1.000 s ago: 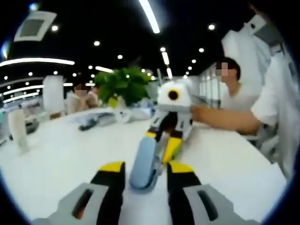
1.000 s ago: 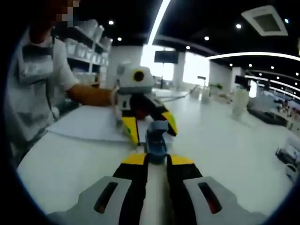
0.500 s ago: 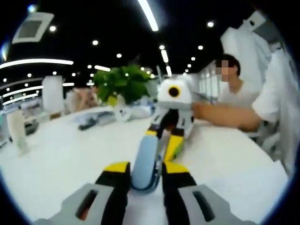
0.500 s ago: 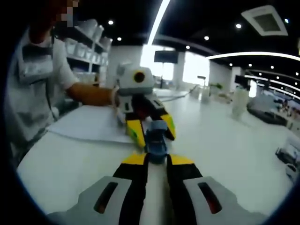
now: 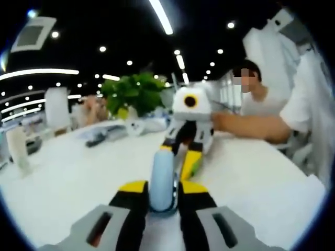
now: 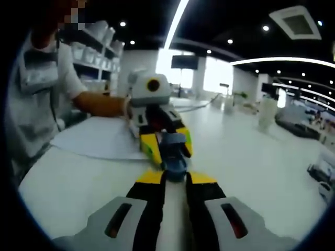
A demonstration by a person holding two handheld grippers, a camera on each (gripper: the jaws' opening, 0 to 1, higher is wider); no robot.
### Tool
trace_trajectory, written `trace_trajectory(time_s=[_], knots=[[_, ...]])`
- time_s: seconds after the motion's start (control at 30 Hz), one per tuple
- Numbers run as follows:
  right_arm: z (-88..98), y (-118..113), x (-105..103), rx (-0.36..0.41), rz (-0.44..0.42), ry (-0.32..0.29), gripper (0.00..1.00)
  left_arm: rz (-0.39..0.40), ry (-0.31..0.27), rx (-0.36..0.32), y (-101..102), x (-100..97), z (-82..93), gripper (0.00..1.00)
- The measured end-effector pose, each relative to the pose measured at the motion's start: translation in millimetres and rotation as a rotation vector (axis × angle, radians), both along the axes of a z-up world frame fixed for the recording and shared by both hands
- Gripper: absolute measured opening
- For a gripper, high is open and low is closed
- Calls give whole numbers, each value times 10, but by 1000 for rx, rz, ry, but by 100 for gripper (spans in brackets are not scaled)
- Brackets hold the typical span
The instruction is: Pick up the paper insert the paper into the punch align the paper edges press the punch to punch holes
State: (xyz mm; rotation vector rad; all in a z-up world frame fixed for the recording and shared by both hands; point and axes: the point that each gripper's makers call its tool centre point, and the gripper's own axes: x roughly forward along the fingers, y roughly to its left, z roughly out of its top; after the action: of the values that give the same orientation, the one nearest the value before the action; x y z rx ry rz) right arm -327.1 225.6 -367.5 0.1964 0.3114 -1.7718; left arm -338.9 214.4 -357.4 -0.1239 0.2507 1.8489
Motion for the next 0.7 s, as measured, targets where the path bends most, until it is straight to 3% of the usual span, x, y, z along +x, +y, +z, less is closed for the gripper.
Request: trace_trajectory(time_s=[0.53, 0.6, 0.67, 0.7], knots=[[1, 1, 2, 0, 0, -6, 19, 10, -18, -11, -6, 13, 27, 28], [1, 6, -2, 0, -1, -7, 19, -2, 20, -75, -12, 68, 22, 30], [-9, 15, -4, 7, 0, -7, 5, 1, 33, -90, -16, 81, 59, 31], [-4, 19, -5, 4, 1, -6, 7, 1, 33, -93, -24, 90, 85, 32]])
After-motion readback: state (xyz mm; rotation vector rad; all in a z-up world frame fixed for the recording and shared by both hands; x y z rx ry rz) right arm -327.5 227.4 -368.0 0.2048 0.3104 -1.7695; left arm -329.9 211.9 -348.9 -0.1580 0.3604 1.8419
